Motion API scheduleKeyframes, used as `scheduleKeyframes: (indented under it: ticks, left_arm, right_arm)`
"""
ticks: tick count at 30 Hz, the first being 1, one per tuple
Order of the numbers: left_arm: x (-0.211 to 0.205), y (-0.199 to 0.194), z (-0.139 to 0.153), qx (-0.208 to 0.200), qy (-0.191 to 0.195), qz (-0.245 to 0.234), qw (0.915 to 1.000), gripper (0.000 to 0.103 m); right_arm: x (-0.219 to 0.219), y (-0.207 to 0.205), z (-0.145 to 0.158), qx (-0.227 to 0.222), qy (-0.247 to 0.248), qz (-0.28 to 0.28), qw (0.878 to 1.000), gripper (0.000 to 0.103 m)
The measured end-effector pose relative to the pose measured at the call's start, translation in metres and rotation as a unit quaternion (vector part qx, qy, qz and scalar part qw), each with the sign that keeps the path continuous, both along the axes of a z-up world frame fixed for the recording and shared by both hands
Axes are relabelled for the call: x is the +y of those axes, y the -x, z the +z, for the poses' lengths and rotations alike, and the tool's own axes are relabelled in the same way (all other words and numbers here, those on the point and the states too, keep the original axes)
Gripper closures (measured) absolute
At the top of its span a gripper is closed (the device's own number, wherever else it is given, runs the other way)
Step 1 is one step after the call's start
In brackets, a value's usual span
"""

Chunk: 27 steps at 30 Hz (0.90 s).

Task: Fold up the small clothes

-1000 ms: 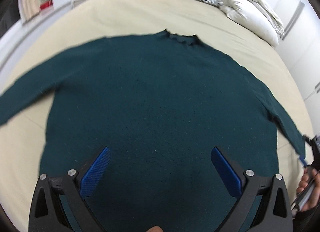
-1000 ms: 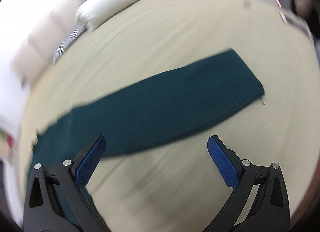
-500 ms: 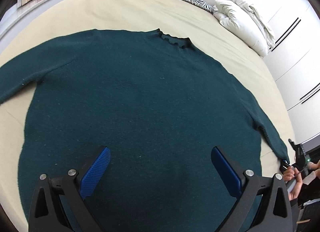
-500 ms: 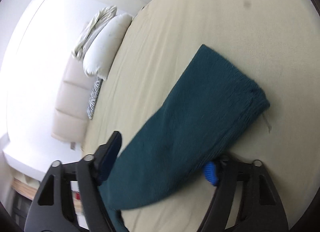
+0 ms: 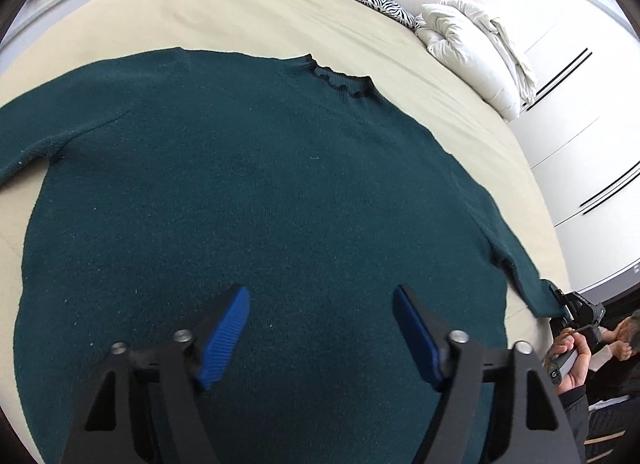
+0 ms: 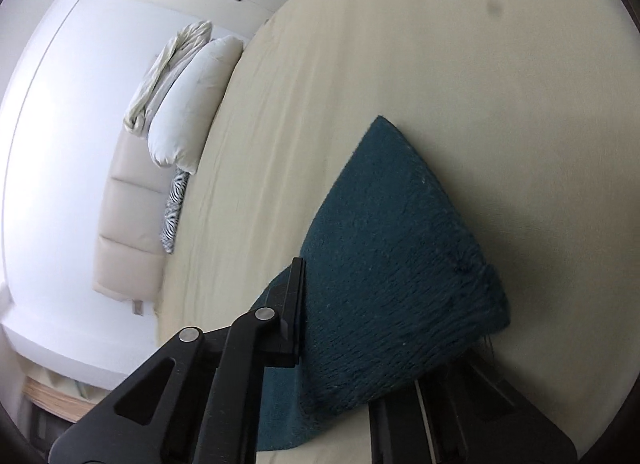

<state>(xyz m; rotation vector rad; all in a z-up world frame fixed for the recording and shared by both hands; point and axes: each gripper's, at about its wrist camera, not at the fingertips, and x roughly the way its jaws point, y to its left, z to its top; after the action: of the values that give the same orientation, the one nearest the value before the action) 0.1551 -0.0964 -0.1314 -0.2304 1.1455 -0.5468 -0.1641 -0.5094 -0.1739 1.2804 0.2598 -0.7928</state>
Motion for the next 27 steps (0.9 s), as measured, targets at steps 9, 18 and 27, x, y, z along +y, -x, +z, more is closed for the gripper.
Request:
scheduleKeyframes:
  ticks: [9, 18, 27]
  left_arm:
    - [0.031, -0.032, 0.007, 0.002, 0.052, 0.036, 0.9980, 0.040]
    - [0.063, -0.059, -0.009, 0.039, 0.114, 0.077, 0.9898, 0.029]
    - [0.005, -0.071, -0.022, 0.071, 0.120, 0.033, 0.9896, 0.015]
  right_arm:
    - [0.093, -0.173, 0.129, 0.122, 0.239, 0.207, 0.941, 0.096]
    - [0.275, -0.371, 0.055, 0.190, 0.303, 0.476, 0.803, 0.095]
    - [0.260, -0.349, 0.022, 0.144, 0.267, 0.500, 0.811, 0.034]
